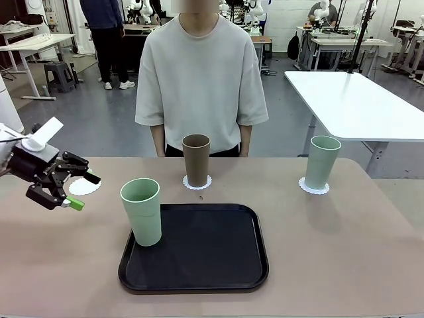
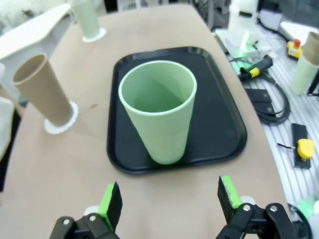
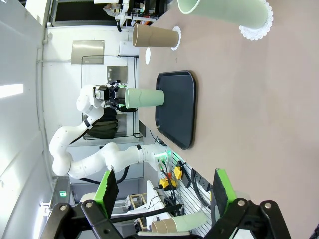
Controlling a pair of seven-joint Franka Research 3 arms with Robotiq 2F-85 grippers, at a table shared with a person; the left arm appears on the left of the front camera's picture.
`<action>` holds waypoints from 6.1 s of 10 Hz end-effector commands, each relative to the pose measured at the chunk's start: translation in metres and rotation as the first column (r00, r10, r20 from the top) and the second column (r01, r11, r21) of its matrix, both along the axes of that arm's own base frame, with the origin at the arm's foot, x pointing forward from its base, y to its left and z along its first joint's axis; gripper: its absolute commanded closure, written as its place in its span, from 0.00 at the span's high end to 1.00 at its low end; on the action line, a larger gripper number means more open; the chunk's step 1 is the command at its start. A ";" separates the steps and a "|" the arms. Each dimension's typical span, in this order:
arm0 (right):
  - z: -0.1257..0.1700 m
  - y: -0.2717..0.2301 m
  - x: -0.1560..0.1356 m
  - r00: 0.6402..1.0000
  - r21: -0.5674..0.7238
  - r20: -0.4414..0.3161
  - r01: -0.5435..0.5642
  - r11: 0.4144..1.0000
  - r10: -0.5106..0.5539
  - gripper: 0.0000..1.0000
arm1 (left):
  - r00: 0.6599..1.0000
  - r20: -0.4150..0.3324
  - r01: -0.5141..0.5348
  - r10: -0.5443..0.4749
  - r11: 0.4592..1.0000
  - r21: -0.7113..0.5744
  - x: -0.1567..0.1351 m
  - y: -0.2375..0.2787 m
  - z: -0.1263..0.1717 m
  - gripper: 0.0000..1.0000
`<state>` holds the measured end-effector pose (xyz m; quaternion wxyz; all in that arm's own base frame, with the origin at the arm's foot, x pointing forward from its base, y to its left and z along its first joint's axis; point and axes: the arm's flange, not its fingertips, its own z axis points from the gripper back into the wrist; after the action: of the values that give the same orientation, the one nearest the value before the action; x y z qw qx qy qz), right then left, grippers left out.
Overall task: Place coasters on the table and set cups on them.
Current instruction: Take one Reusable plastic cup from the Flat Tray and place it on a coaster set by the human.
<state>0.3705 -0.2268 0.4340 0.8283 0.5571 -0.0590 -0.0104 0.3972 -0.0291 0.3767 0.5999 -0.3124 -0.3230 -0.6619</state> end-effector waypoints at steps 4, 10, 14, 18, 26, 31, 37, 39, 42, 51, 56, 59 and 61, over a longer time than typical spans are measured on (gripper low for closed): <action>0.000 0.003 -0.004 1.000 0.006 0.004 -0.002 1.000 0.002 1.00 | 0.999 -0.012 -0.051 0.049 0.953 -0.298 0.020 0.002 -0.049 1.00; 0.000 0.003 -0.004 1.000 0.006 0.004 -0.002 1.000 0.002 1.00 | 0.999 0.031 0.033 -0.023 0.928 -0.370 0.003 -0.010 -0.104 1.00; 0.000 0.003 -0.004 1.000 0.006 0.004 -0.002 1.000 0.002 1.00 | 0.998 0.041 -0.020 0.038 0.929 -0.369 0.005 -0.027 -0.114 1.00; 0.000 0.003 -0.004 1.000 0.006 0.004 -0.002 1.000 0.002 1.00 | 0.997 -0.031 -0.075 0.069 0.950 -0.303 0.008 -0.042 -0.115 1.00; 0.000 0.003 -0.004 1.000 0.006 0.004 -0.002 1.000 0.002 1.00 | 0.998 -0.064 -0.046 0.028 0.952 -0.302 0.014 -0.045 -0.114 1.00; 0.000 0.003 -0.004 1.000 0.006 0.004 -0.002 1.000 0.002 1.00 | 0.997 -0.082 -0.037 0.011 0.946 -0.321 0.019 -0.057 -0.109 1.00; 0.000 0.003 -0.004 1.000 0.006 0.004 -0.002 1.000 0.002 1.00 | 0.995 -0.103 -0.027 -0.006 0.947 -0.319 0.021 -0.079 -0.108 1.00; 0.000 0.003 -0.004 1.000 0.006 0.004 -0.002 1.000 0.002 1.00 | 0.994 -0.106 -0.013 -0.022 0.948 -0.319 0.020 -0.088 -0.109 1.00; 0.000 0.003 -0.004 1.000 0.006 0.004 -0.002 1.000 0.002 1.00 | 0.993 -0.108 0.013 -0.051 0.945 -0.326 0.019 -0.098 -0.112 1.00; 0.000 0.003 -0.004 1.000 0.006 0.004 -0.002 1.000 0.002 1.00 | 0.989 -0.100 0.059 -0.104 0.924 -0.379 0.018 -0.115 -0.116 0.43; 0.000 0.003 -0.004 1.000 0.006 0.004 -0.002 1.000 0.002 1.00 | 0.990 -0.126 0.003 -0.059 0.914 -0.405 0.010 -0.104 -0.081 0.00; 0.000 0.003 -0.004 1.000 0.006 0.004 -0.002 1.000 0.002 1.00 | 0.987 -0.127 -0.144 0.101 0.906 -0.398 0.009 -0.057 0.020 0.00; 0.000 0.003 -0.004 1.000 0.006 0.004 -0.002 1.000 0.002 1.00 | 0.970 -0.170 -0.222 0.172 0.912 -0.344 0.016 -0.021 0.059 0.00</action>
<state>0.3705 -0.2265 0.4339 0.8282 0.5572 -0.0588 -0.0102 0.4147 -0.0586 0.4293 0.5970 -0.4271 -0.4450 -0.5130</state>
